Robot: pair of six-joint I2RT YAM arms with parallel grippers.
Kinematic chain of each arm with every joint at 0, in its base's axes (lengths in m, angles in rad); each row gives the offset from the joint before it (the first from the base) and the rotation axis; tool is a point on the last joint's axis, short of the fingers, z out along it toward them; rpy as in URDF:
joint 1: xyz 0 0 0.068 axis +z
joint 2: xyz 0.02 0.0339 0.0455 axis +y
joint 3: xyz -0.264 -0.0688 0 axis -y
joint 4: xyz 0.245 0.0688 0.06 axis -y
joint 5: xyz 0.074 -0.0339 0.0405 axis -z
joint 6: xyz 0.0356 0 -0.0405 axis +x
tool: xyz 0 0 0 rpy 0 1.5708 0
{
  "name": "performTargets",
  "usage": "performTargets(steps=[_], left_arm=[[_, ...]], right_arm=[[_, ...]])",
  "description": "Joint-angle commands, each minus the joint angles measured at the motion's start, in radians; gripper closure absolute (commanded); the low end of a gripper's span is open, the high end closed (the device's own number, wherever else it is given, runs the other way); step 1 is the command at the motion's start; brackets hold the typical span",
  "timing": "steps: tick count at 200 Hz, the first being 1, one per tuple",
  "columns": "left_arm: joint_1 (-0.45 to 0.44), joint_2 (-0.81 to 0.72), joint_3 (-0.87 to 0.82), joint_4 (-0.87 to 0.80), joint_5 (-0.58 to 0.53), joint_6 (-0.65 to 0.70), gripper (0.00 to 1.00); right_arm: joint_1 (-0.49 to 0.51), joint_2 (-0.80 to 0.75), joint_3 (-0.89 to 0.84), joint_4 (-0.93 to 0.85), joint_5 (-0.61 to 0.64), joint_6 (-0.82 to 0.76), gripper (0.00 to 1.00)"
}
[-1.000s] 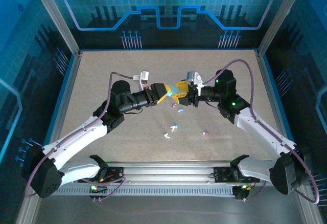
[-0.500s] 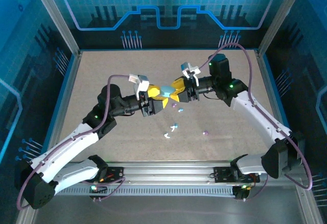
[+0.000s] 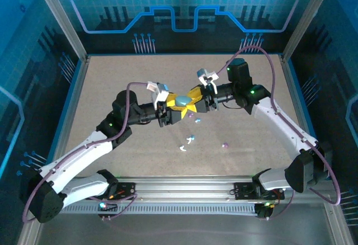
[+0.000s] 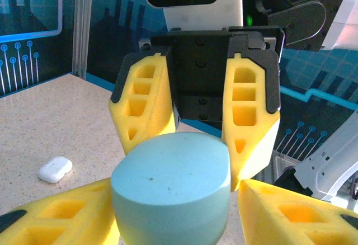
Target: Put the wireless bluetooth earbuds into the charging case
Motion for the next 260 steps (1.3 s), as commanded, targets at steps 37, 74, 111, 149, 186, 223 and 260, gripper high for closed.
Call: performTargets(steps=[37, 74, 111, 149, 186, 223, 260], left_arm=[[-0.004, 0.003, 0.036, 0.038, 0.032, 0.002, 0.58], [-0.004, -0.014, 0.023, 0.052, 0.052, -0.004, 0.58], [-0.004, 0.002, 0.033, 0.060, 0.093, -0.017, 0.64], [-0.004, 0.004, 0.042, 0.031, 0.095, 0.011, 0.75], [-0.003, 0.005, 0.044, -0.011, 0.072, 0.058, 0.77], [-0.002, 0.014, 0.051, -0.028, 0.083, 0.077, 0.78], [-0.003, 0.022, 0.057, -0.032, 0.089, 0.083, 0.78]], right_arm=[[-0.003, -0.005, 0.020, -0.042, -0.023, -0.061, 0.63], [-0.002, -0.018, 0.015, -0.083, -0.025, -0.134, 0.62], [-0.003, -0.023, 0.015, -0.089, -0.036, -0.155, 0.62], [-0.010, -0.028, 0.032, -0.129, -0.024, -0.171, 0.59], [-0.032, -0.041, 0.035, -0.115, 0.020, -0.116, 0.53], [-0.052, -0.039, 0.036, -0.100, 0.018, -0.055, 0.50], [-0.053, -0.031, 0.043, -0.095, 0.015, -0.020, 0.49]])
